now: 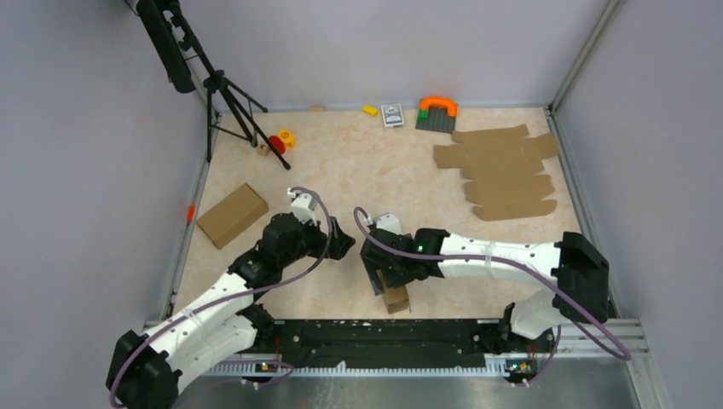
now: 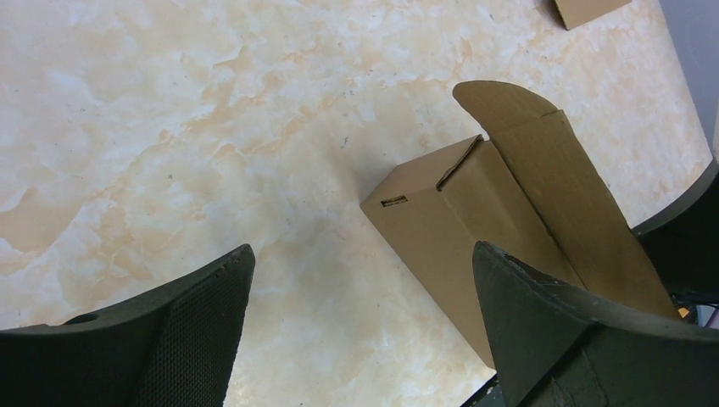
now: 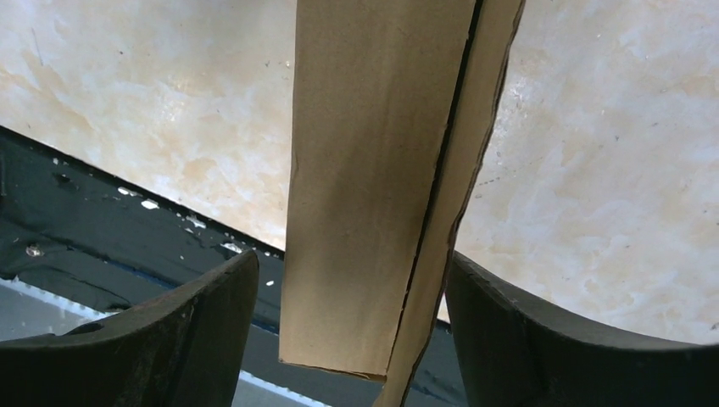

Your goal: Fold the paper box

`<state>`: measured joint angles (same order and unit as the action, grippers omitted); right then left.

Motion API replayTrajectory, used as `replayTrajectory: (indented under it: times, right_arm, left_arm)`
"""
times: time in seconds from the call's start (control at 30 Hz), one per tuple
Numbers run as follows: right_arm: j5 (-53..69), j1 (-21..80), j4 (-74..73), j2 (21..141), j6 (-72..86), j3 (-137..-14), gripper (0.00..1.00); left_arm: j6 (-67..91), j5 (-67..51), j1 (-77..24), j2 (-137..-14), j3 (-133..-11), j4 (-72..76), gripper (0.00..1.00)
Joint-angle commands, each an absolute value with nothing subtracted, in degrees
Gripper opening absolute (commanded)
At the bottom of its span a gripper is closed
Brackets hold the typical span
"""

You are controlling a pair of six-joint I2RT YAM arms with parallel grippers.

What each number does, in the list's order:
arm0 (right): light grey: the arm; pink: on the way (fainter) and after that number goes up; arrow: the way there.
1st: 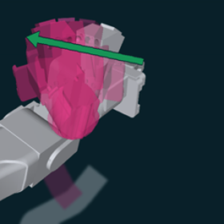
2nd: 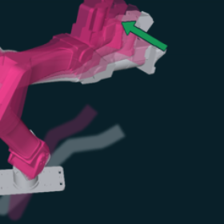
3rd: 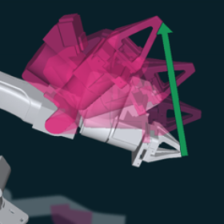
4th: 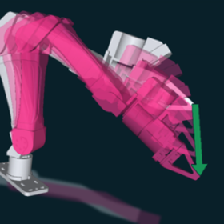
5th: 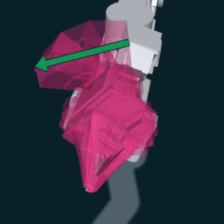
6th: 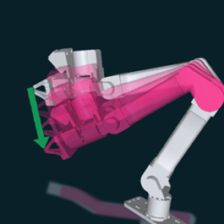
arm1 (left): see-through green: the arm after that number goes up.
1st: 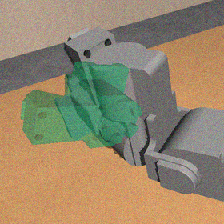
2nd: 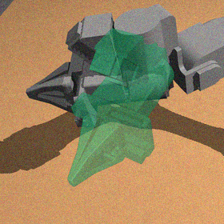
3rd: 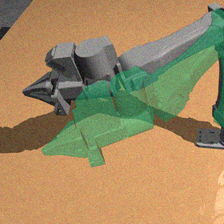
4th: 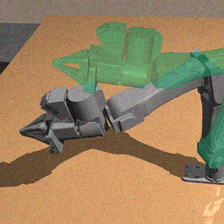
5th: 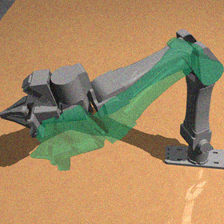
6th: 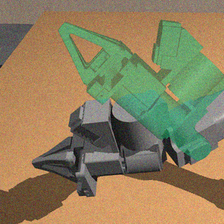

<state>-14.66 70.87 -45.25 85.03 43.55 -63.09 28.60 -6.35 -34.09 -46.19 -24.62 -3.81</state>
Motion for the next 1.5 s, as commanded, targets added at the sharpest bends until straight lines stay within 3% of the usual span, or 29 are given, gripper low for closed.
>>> replayTrajectory:
  times: [0.0,0.1,0.4,0.6,0.9,1.23,1.47]
  right_arm:
    - [-15.1,71.6,-45.7,85.9,42.3,-63.1,0.77]
    - [-16.0,71.6,-46.5,86.1,42.4,-62.9,0.7]
    - [-14.7,71.5,-43.5,78.2,37.4,-58.3,0.64]
    - [-12.4,71.0,-44.1,71.3,32.5,-54.8,0.49]
    - [-9.7,69.8,-46.0,63.4,31.4,-51.8,0.48]
    - [-8.4,69.4,-47.3,61.0,29.3,-51.3,0.47]
    - [-6.8,69.4,-46.0,61.5,26.9,-50.8,0.47]
  left_arm:
    - [28.8,-5.3,-33.7,-46.7,-25.0,-0.8,0.97]
    - [29.0,-5.3,-33.7,-47.0,-24.9,-0.4,0.97]
    - [25.5,-5.0,-33.7,-45.1,-23.6,2.8,0.97]
    - [21.7,-10.5,-33.7,-46.3,-23.8,8.7,0.98]
    - [13.2,-24.0,-33.6,-53.9,-23.6,25.3,0.97]
    - [5.7,-42.3,-33.7,-64.3,-32.7,20.9,0.93]
    - [3.8,-40.0,-33.8,-67.8,-36.3,15.8,0.89]
